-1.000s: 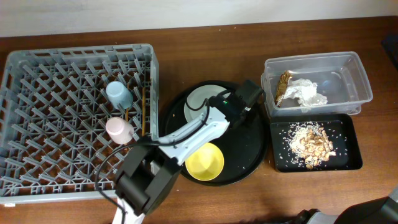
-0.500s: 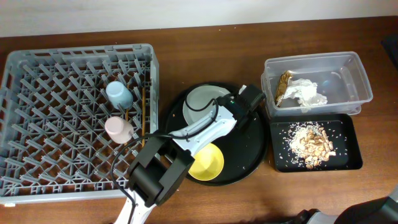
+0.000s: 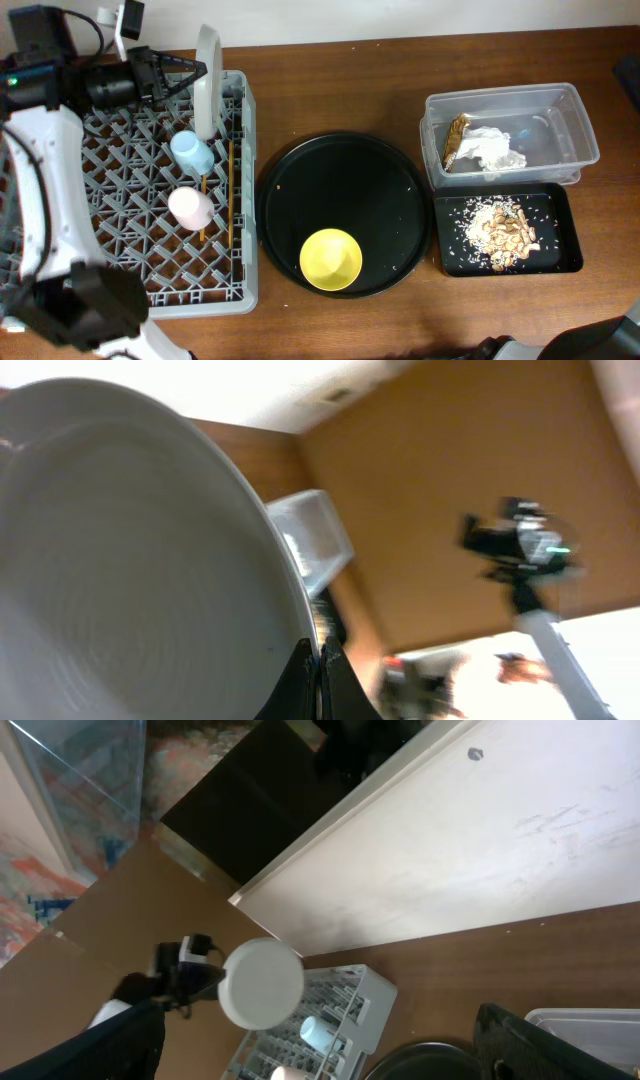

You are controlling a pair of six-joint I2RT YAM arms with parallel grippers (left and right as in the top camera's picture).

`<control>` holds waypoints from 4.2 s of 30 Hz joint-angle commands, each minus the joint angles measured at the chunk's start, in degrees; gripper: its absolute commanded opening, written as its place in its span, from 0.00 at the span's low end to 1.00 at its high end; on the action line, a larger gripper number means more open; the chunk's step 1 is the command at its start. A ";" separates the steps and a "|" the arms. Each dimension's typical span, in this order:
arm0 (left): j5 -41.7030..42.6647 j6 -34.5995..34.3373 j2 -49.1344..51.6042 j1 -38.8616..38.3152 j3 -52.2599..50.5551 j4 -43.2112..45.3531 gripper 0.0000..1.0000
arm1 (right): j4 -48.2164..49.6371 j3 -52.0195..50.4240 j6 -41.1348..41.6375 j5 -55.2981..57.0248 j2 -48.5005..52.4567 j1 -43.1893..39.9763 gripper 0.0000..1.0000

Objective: Sort waste into correct bins and load items into the dishwasher rack
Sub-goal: 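Lift the white plate and stand it upright in the rack, left gripper, then reach the left gripper to the yellow bowl and grasp it, then carry the yellow bowl into the dish rack with the left gripper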

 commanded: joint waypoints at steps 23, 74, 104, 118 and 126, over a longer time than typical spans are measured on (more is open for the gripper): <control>7.89 0.44 28.09 3.72 -0.02 7.63 0.64 | 0.17 0.50 0.22 -0.50 -0.22 -0.11 0.99; -75.67 -22.29 -7.43 -72.63 -54.47 25.83 0.00 | 0.17 0.50 0.22 -0.50 -0.22 -0.11 0.99; 9.68 -42.97 18.05 12.13 -26.82 76.24 0.04 | 0.17 0.50 0.22 -0.50 -0.22 -0.11 0.99; 7.69 -36.37 19.74 20.15 -26.84 68.28 0.44 | 0.17 0.50 0.22 -0.50 -0.22 -0.11 0.99; 7.82 -39.50 11.08 24.72 -26.71 63.47 0.99 | 0.17 0.50 0.22 -0.50 -0.22 -0.11 0.99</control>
